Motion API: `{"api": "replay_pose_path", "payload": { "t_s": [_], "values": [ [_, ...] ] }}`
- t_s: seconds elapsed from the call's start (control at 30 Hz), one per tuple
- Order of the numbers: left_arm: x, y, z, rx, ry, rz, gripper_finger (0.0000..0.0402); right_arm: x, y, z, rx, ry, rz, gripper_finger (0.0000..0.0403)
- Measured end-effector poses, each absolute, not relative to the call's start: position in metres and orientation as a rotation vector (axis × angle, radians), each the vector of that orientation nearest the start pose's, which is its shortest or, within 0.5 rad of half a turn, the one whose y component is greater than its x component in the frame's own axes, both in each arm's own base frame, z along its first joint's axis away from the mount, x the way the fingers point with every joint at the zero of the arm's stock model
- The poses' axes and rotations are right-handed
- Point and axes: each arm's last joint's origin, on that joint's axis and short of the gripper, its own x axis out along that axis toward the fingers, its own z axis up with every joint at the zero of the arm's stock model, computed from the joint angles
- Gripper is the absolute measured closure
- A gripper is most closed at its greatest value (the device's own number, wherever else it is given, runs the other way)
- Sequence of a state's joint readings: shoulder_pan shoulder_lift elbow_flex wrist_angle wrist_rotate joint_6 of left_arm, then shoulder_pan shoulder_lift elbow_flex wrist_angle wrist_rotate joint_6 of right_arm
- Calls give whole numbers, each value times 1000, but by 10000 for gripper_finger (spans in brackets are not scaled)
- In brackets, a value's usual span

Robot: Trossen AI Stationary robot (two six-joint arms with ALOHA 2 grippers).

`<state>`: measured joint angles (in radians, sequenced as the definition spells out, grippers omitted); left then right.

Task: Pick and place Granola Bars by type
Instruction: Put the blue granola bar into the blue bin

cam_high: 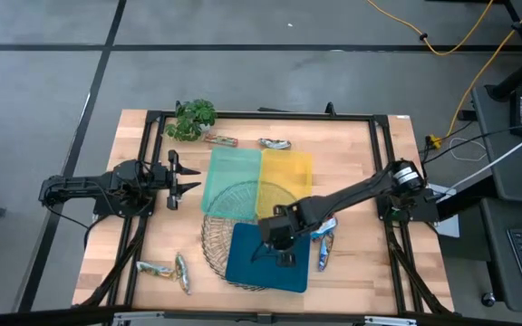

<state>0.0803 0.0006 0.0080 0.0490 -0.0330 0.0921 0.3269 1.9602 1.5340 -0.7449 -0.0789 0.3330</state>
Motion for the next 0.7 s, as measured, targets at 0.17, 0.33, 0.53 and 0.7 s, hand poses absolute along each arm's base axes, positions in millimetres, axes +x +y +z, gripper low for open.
{"api": "replay_pose_path", "payload": {
  "t_s": [0.17,0.33,0.53,0.7],
  "values": [
    [97,9,171,93,-51,116,258,375,131,188,186,1252,119,332],
    [97,9,171,93,-51,116,258,368,129,172,202,1284,93,332],
    [97,9,171,93,-51,116,258,367,129,168,204,1278,94,332],
    [97,9,171,93,-51,116,258,368,129,169,202,1267,92,332]
  ]
}}
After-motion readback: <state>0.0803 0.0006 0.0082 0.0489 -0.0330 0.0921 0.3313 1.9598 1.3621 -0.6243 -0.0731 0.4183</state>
